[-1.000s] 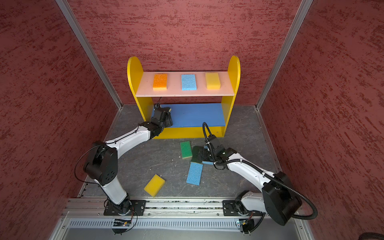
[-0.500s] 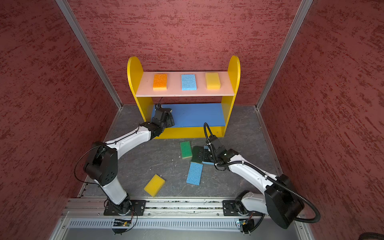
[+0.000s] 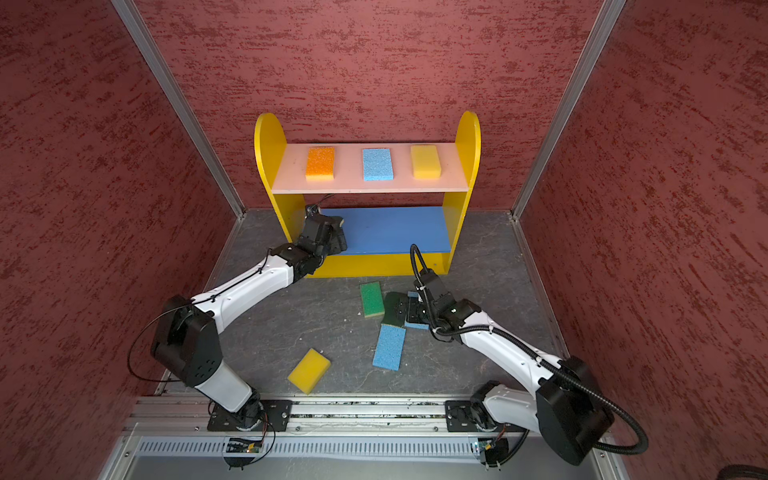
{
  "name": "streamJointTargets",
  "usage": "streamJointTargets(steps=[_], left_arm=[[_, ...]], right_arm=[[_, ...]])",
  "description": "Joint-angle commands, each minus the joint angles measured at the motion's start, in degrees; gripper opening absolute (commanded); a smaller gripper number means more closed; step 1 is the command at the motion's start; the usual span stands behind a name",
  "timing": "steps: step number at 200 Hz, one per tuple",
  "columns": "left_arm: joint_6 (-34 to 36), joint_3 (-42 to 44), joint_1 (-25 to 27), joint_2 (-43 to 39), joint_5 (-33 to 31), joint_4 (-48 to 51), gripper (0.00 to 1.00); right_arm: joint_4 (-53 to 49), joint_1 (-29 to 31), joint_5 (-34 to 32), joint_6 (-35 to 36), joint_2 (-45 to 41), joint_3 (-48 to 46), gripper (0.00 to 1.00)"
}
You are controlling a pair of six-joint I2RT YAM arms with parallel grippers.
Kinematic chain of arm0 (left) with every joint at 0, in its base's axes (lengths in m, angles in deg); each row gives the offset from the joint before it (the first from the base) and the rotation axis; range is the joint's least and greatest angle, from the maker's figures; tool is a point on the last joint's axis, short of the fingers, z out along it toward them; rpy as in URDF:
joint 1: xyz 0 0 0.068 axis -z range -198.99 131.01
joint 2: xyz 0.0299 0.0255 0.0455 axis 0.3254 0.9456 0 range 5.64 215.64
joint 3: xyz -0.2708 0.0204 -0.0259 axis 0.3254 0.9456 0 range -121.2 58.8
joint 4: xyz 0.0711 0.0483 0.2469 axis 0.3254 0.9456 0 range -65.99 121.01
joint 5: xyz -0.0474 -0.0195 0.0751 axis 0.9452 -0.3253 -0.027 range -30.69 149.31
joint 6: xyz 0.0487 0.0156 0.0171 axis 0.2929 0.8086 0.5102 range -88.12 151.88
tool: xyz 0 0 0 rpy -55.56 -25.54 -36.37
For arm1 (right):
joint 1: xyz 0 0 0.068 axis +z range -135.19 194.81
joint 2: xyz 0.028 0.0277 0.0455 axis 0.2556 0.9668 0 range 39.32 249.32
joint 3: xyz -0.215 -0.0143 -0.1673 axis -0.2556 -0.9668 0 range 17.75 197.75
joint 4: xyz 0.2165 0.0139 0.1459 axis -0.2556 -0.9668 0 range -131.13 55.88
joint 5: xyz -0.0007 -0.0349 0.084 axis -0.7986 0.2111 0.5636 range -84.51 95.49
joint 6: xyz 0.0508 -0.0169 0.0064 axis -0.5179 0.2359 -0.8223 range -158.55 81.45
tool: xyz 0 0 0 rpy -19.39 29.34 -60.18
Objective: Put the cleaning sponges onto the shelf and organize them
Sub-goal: 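Open the left gripper to release the sponge on the blue shelf, then withdraw the left gripper and lower it over the yellow sponge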
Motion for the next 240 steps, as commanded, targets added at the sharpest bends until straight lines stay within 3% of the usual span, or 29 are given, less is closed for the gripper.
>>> streamJointTargets(steps=[1,32,55,89,114,178,240], left_arm=[[-0.44,3.82,1.67,-5.65,-3.21,3.83,0.88],[-1.58,10.68,5.23,-13.14,-5.99,11.50,0.89],[-6.08,12.04,9.09,-17.88,-9.71,25.44,0.90],[-16.80,12.54,14.16,-22.22,-5.89,43.56,0.91],[-23.74,15.34,19.73,-24.49,-1.28,49.94,0.91],[-32.40,22.89,33.02,-23.34,5.09,54.39,0.94],[-26.00,32.37,36.51,-31.21,16.18,42.66,0.99]], right_arm=[[-0.58,-0.36,-1.32,0.59,-1.50,-0.76,0.99],[-1.10,-0.31,-1.99,0.91,-3.00,-1.18,0.99],[-1.24,-0.31,-1.62,0.87,-3.65,-1.20,0.99],[-0.71,-0.30,-1.77,0.04,-5.82,-2.68,0.99],[-0.15,-0.39,-1.51,-0.32,-6.90,-3.46,0.99],[0.82,-0.37,-0.63,-0.63,-7.25,-3.90,0.99],[2.67,-0.39,0.75,-2.33,-7.27,-5.13,0.99]])
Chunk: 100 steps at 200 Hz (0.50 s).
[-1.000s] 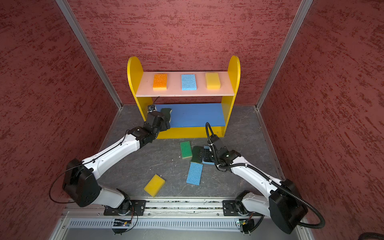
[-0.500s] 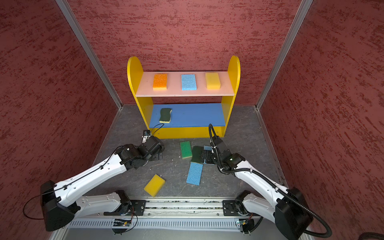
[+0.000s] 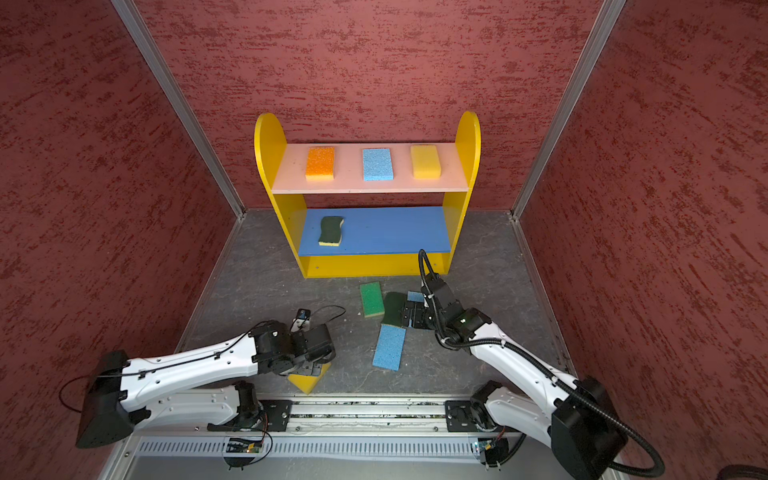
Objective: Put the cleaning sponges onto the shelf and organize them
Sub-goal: 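Withdraw the left gripper and lower it over the yellow sponge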
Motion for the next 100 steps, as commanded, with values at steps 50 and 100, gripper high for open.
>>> streamJointTargets(steps=[50,100], left_arm=[[1.78,5.51,0.79,-3.15,7.64,-9.41,0.99],[1.31,8.46,0.80,-3.40,8.71,-10.51,0.99]], right_arm=[[2.38,-0.27,0.65,-1.23,-0.96,-0.90,0.99],[2.61,-0.27,0.73,-1.03,-0.52,-1.16,0.99]])
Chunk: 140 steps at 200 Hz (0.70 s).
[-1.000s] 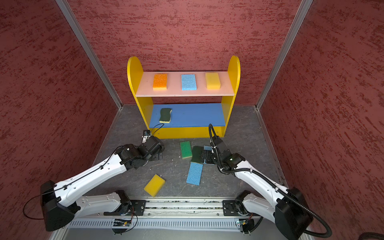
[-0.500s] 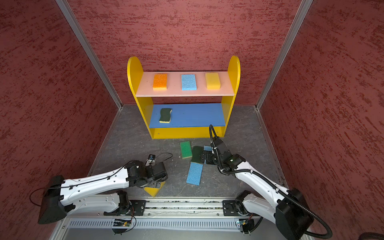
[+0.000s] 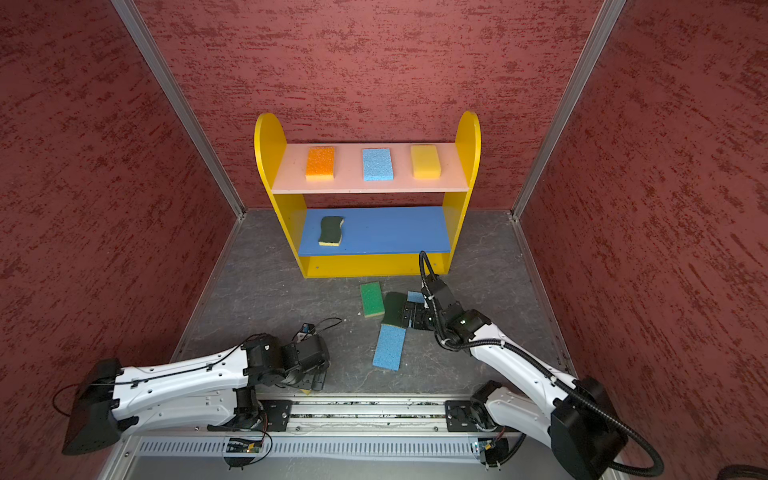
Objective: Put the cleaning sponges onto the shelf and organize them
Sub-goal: 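Withdraw the left gripper and lower it over the yellow sponge, then close the left gripper on the yellow sponge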
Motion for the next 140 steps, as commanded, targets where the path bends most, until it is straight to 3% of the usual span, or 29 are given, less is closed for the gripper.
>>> streamJointTargets(steps=[1,74,116,140], left_arm=[[0.15,0.30,0.23,-0.43,0.74,-1.11,0.99],[0.05,-0.74,0.24,4.85,-1.16,-0.39,1.00],[0.59,-2.20,-0.31,9.45,-3.46,-2.13,0.93],[2.09,-3.18,-1.06,13.31,-3.26,-5.10,0.82]], right_arm=[[1.97,-0.27,0.25,-0.32,-0.48,-0.68,0.99],[2.63,-0.22,0.16,0.08,0.58,-0.86,0.99],[2.52,-0.27,-0.16,0.53,0.85,-0.90,0.99],[2.06,-0.34,-0.62,0.94,0.80,-0.90,0.99]])
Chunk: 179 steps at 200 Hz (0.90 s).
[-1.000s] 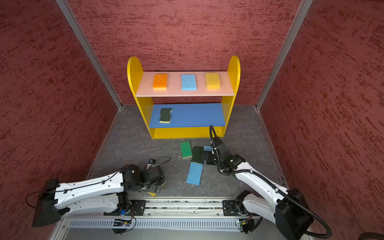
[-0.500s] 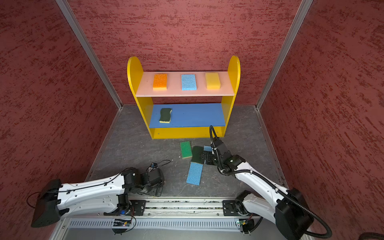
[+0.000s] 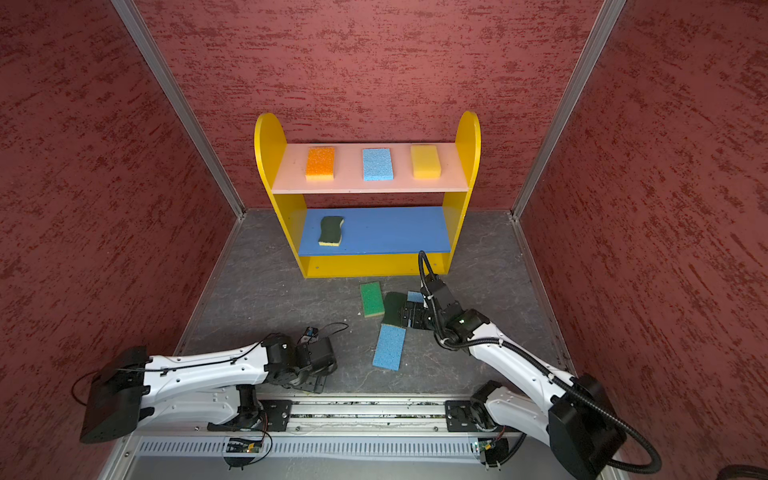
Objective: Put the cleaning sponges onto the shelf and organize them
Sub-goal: 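Close the left gripper on the yellow sponge, then lift the yellow sponge with the left gripper toward the shelf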
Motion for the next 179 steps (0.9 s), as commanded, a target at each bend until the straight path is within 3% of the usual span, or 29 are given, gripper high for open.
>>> streamJointTargets(steps=[1,36,52,97,141,179], left_arm=[[1.62,-2.08,-0.79,3.06,-1.58,-3.79,0.81],[1.48,-5.28,-1.85,8.27,-2.38,-7.63,0.55],[1.44,-7.73,-2.57,10.58,-2.39,-8.86,0.52],[-1.34,-15.06,-7.47,18.01,0.04,-8.17,0.56],[-2.18,-19.35,-8.26,23.00,1.49,-6.97,0.79],[-1.77,-21.98,-7.31,20.97,-0.13,-2.58,0.89]], right_arm=[[0.94,-0.35,-0.65,0.87,-0.03,-0.79,0.99],[-0.04,-0.36,-1.69,1.53,-0.66,-0.96,0.99],[-0.48,-0.45,-2.04,2.00,-1.08,-0.97,0.99],[-1.45,-0.59,-3.10,2.70,-2.25,-1.14,0.99],[-2.57,-0.71,-3.89,3.03,-3.60,-1.91,0.99],[-3.41,-0.84,-4.87,3.41,-4.86,-2.10,0.99]])
